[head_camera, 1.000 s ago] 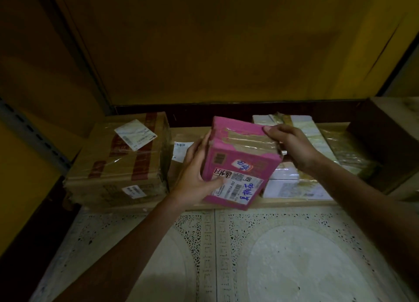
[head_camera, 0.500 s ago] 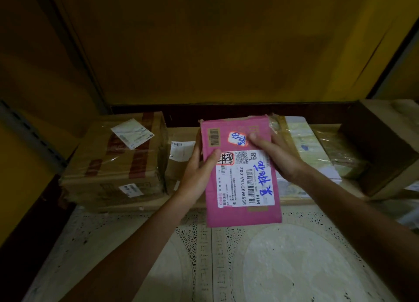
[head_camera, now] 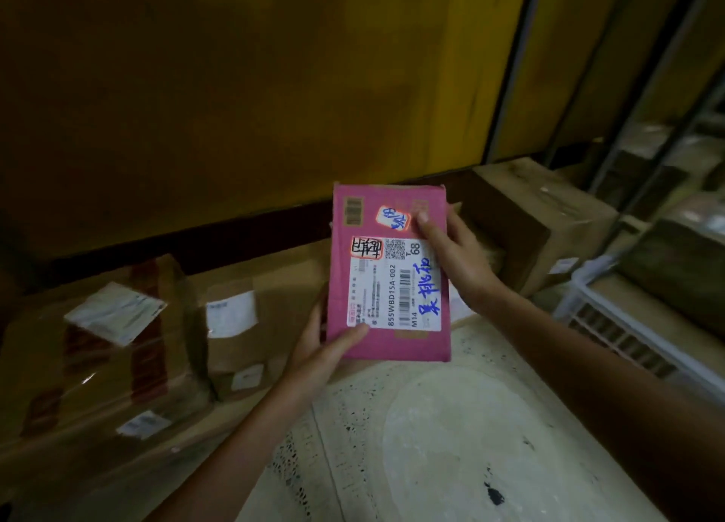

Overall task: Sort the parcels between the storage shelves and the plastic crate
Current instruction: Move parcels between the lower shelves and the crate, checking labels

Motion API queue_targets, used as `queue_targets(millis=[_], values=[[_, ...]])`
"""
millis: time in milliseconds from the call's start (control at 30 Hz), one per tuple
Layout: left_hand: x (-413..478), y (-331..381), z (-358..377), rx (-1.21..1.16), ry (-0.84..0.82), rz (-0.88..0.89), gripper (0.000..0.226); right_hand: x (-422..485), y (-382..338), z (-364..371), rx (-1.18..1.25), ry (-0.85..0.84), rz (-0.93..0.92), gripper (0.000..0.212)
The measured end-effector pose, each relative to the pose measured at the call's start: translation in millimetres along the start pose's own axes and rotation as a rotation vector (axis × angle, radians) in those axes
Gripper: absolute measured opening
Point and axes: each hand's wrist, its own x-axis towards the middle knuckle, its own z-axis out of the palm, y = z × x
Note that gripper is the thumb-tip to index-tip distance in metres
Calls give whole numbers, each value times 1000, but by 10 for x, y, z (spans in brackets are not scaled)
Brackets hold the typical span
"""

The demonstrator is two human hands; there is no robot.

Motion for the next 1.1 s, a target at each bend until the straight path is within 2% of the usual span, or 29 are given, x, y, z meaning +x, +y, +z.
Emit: queue_targets(millis=[100, 167, 300, 367, 500, 567, 633, 800, 933, 1000, 1100], values=[[81, 100, 286, 7, -58, 46, 52, -78, -48, -290, -123, 139, -43, 44], [122, 174, 500, 26, -40, 104, 50, -131, -65, -488, -225, 241, -65, 55], [144, 191, 1043, 82, -44, 171, 41, -351, -16, -1008, -230, 304, -61, 68], [129, 169, 1352, 157, -121, 179, 46, -364, -34, -1336, -249, 331, -63, 73], [203, 121, 2049, 182, -267, 207, 54, -361, -35, -2117, -394, 367, -52, 66], [286, 112, 2445, 211, -349, 175, 67, -410, -11, -2566, -423, 366, -40, 67], [374, 38, 2844, 265, -443, 116, 83, -460, 30, -3037, -461, 348, -20, 65], [542, -264, 3686, 305, -574, 54, 75, -392, 242, -3971, -653, 203, 18, 57], [655, -387, 4106, 443, -663, 19, 86, -169, 520, -4271, -1006, 129, -3, 50], [709, -430, 4261, 574, -685, 45, 96, -103, 678, -4319, -1195, -1, -9, 51], [793, -509, 4407, 737, -705, 66, 92, -119, 959, -4320, -1197, -151, 19, 43]])
